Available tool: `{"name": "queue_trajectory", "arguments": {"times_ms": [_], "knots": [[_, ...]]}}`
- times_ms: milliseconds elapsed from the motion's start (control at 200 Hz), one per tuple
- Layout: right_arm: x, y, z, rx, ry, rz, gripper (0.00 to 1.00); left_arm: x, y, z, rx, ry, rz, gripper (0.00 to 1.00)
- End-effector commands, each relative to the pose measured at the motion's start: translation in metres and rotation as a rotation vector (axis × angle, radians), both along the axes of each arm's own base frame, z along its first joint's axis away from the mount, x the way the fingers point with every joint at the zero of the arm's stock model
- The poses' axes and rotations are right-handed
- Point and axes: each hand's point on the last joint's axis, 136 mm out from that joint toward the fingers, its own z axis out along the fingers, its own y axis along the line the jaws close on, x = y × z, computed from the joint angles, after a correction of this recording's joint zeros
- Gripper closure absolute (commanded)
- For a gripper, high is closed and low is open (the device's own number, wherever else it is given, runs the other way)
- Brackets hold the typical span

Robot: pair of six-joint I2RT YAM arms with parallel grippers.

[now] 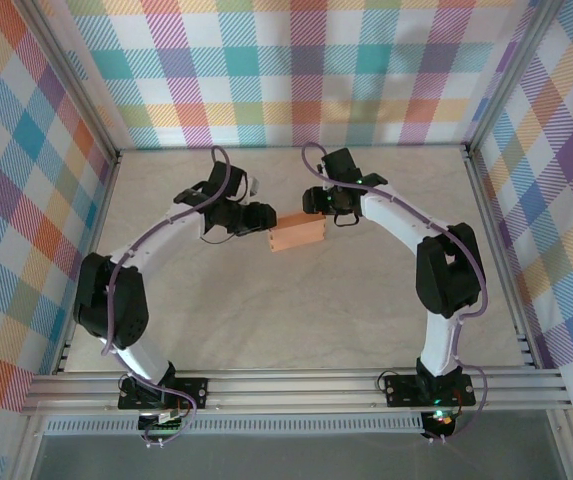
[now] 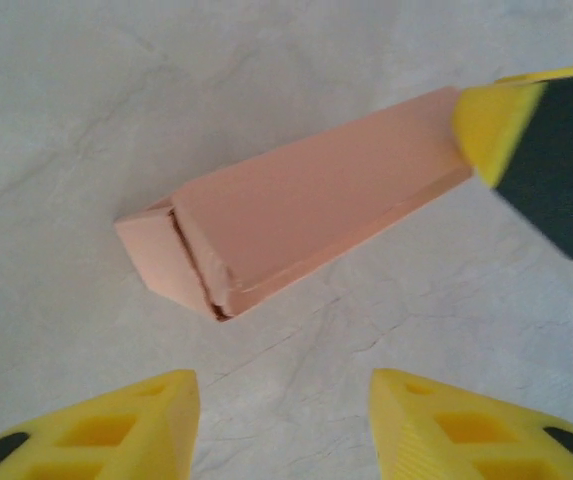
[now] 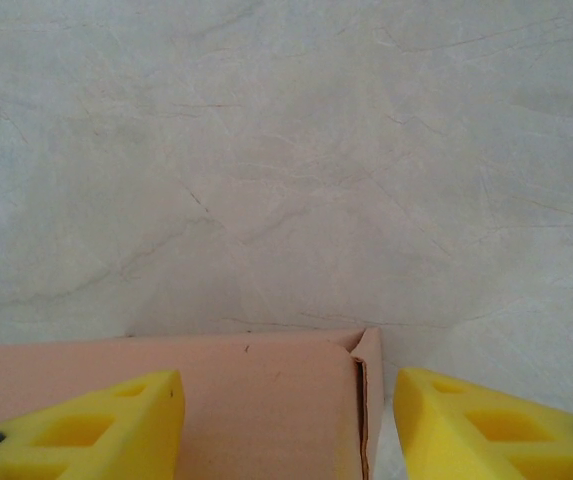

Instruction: Fold the paper box

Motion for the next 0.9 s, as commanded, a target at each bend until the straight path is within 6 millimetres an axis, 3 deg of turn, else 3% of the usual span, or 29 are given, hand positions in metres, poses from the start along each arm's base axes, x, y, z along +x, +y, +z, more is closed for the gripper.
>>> {"name": "queue_trajectory", "arguments": {"times_ms": [0,185,610,895], "knots": [[-0.004,0.001,-0.003,0.018,0.015,0.002,0.43,0.015,0.002,0.015,-0.078,-0.039,0.095,0.41],[-0.005,0.000,-0.004,0.028,0.014,-0.001,0.43,0.027,0.007,-0.005,-0.055,0.012,0.177,0.43],[-0.009,-0.003,-0.006,0.035,0.017,-0.001,0.45,0.025,0.011,-0.048,-0.005,0.098,0.199,0.75],[-0.006,0.001,0.020,0.095,-0.031,0.006,0.45,0.019,0.014,-0.065,0.023,0.125,0.194,0.79]]}}
